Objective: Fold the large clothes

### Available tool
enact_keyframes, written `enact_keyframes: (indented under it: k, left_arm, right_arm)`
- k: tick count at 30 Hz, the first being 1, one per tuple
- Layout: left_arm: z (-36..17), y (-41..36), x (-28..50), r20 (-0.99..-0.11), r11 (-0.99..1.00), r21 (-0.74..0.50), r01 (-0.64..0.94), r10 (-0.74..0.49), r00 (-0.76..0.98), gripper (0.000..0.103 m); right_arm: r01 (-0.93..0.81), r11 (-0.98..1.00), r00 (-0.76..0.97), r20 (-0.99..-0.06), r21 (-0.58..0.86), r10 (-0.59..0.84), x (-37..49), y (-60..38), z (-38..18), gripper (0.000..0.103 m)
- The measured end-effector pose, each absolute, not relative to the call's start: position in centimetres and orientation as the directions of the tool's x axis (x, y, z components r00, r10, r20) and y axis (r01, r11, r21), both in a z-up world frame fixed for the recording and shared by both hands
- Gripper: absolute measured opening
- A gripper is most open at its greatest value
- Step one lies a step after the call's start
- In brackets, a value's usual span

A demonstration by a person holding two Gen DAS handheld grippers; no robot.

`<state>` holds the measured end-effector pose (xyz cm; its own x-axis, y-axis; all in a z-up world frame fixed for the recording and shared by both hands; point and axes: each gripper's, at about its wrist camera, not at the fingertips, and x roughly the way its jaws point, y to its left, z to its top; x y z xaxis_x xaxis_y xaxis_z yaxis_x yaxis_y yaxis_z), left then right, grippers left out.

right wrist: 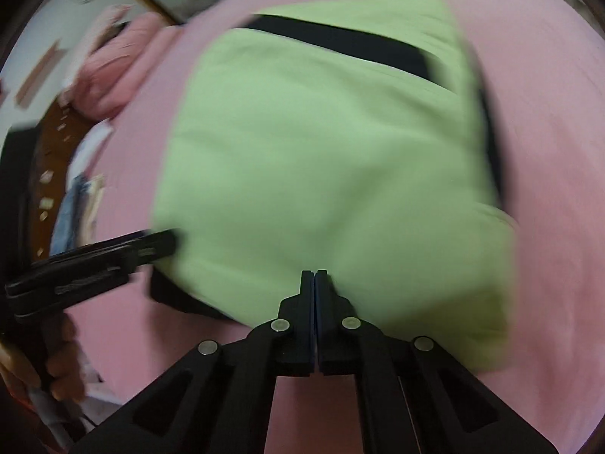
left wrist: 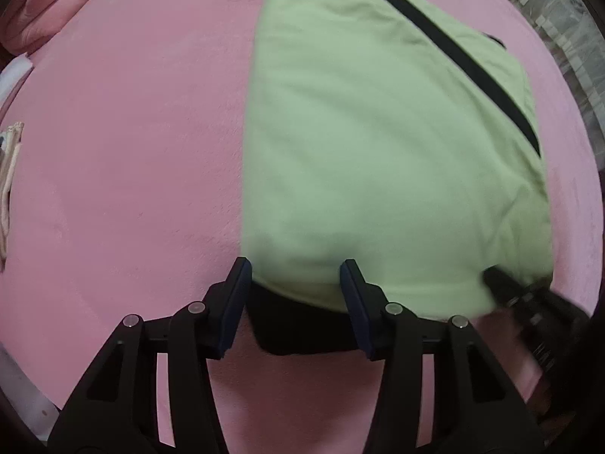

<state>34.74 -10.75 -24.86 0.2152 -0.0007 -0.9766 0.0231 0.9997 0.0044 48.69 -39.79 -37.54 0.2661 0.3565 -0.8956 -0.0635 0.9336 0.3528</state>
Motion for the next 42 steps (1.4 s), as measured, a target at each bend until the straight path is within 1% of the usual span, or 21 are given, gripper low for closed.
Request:
enact_keyframes:
  k: [3, 5, 6, 8, 10, 13, 14, 16, 19, 21, 22, 25, 26, 27, 30, 31, 33, 35, 38, 41, 42]
  left_arm:
    - [-25.0, -8.9, 34.6, -0.978, 0.993, -0.099, -0.071, -0.084, 0.19, 0.046]
    - [-23.6, -8.3, 34.8, -0.969, 0.989, -0.111, -0.098, -0.085, 0.233, 0.033]
    - [-22.8, -8.4, 34.9, -0.961, 0.991, -0.102, -0.084, -0.077, 0.267, 0.022]
    - [-21.2, -9.0, 35.4, -0.936, 0.993, -0.113, -0.032, -0.095, 0.338, 0.021]
    - [-20.5, -10.0, 36.9, -0.916, 0.986, -0.167, 0.023, -0.164, 0.365, 0.021]
    - [-21.2, -11.1, 39.9, -0.908, 0.982, -0.19, 0.019, -0.183, 0.377, 0.021]
    - [-21.4, -11.5, 41.2, -0.901, 0.98, -0.199, 0.016, -0.189, 0.39, 0.021]
    - [-22.4, -11.4, 43.1, -0.896, 0.983, -0.186, 0.004, -0.172, 0.409, 0.021]
    - [-23.1, -11.8, 45.2, -0.899, 0.996, -0.092, 0.007, -0.086, 0.429, 0.02]
    - [-22.9, -12.1, 46.1, -0.895, 1.0, 0.018, 0.009, 0.012, 0.446, 0.02]
    - [-22.7, -12.2, 46.1, -0.891, 0.999, 0.05, 0.014, 0.038, 0.453, 0.02]
    - [-22.1, -12.0, 46.0, -0.882, 0.997, 0.08, 0.023, 0.06, 0.467, 0.021]
    - [-21.9, -12.1, 46.1, -0.88, 0.998, 0.06, 0.032, 0.038, 0.473, 0.021]
    - [-21.4, -11.9, 46.0, -0.876, 0.999, 0.009, 0.04, -0.012, 0.481, 0.02]
    - [-20.5, -11.8, 46.5, -0.848, 0.993, -0.109, 0.054, -0.121, 0.515, 0.02]
    - [-20.3, -11.6, 46.6, -0.844, 0.99, -0.127, 0.055, -0.137, 0.518, 0.02]
    - [-20.3, -11.9, 48.1, -0.842, 0.985, -0.162, 0.055, -0.167, 0.513, 0.017]
    - [-20.5, -12.0, 49.7, -0.841, 0.98, -0.188, 0.059, -0.192, 0.505, 0.012]
    - [-21.4, -11.9, 52.5, -0.862, 0.977, -0.206, 0.058, -0.209, 0.462, 0.009]
    - [-23.8, -10.8, 55.1, -0.884, 0.991, -0.13, 0.039, -0.133, 0.449, 0.0]
    - [-24.1, -10.6, 55.3, -0.889, 0.995, -0.096, 0.033, -0.101, 0.447, 0.0]
  right_arm:
    - [-0.042, 0.951, 0.276, -0.911, 0.306, 0.306, 48.5, -43.2, -38.0, 0.0]
    - [-0.105, 0.975, 0.286, -0.933, 0.195, 0.218, 48.2, -43.0, -36.6, 0.0]
    - [-0.125, 0.982, 0.307, -0.936, 0.141, 0.173, 47.8, -43.2, -36.0, 0.0]
    - [-0.162, 0.985, 0.392, -0.911, 0.065, 0.124, 47.8, -42.7, -33.3, 0.0]
    - [-0.166, 0.974, 0.425, -0.879, 0.157, 0.215, 48.1, -42.5, -32.3, 0.0]
    - [-0.152, 0.904, 0.389, -0.816, 0.401, 0.427, 51.5, -40.0, -34.3, 0.0]
    - [-0.137, 0.889, 0.362, -0.813, 0.437, 0.456, 53.2, -38.7, -35.7, 0.0]
    - [-0.143, 0.897, 0.338, -0.831, 0.418, 0.441, 55.8, -36.0, -37.3, 0.0]
    - [-0.18, 0.954, 0.449, -0.843, 0.239, 0.296, 58.1, -33.8, -37.9, 0.0]
    - [-0.06, 0.991, 0.513, -0.848, 0.122, 0.135, 59.4, -36.1, -38.2, 0.0]
    - [-0.002, 0.993, 0.536, -0.838, 0.119, 0.102, 59.7, -37.9, -38.2, 0.0]
    - [0.102, 0.994, 0.544, -0.839, 0.039, -0.023, 60.6, -41.1, -37.9, 0.0]
    - [0.173, 0.985, 0.545, -0.83, -0.026, -0.118, 61.0, -41.6, -37.3, 0.0]
    - [0.199, 0.98, 0.556, -0.822, -0.017, -0.127, 61.2, -41.8, -36.9, 0.0]
    - [0.171, 0.962, 0.639, -0.767, 0.214, 0.057, 61.9, -41.9, -35.0, 0.0]
    - [0.127, 0.948, 0.656, -0.741, 0.294, 0.142, 62.3, -41.4, -34.7, 0.004]
    - [0.016, 0.898, 0.606, -0.719, 0.439, 0.34, 64.3, -39.0, -35.8, 0.006]
    - [-0.064, 0.885, 0.52, -0.741, 0.462, 0.425, 66.6, -36.3, -36.7, 0.006]
    - [-0.233, 0.917, 0.447, -0.801, 0.325, 0.398, 69.1, -31.4, -38.4, 0.007]
    - [-0.21, 0.924, 0.509, -0.771, 0.32, 0.383, 71.1, -32.3, -39.3, 0.006]
    - [-0.154, 0.936, 0.535, -0.77, 0.317, 0.349, 71.6, -33.6, -39.3, 0.0]
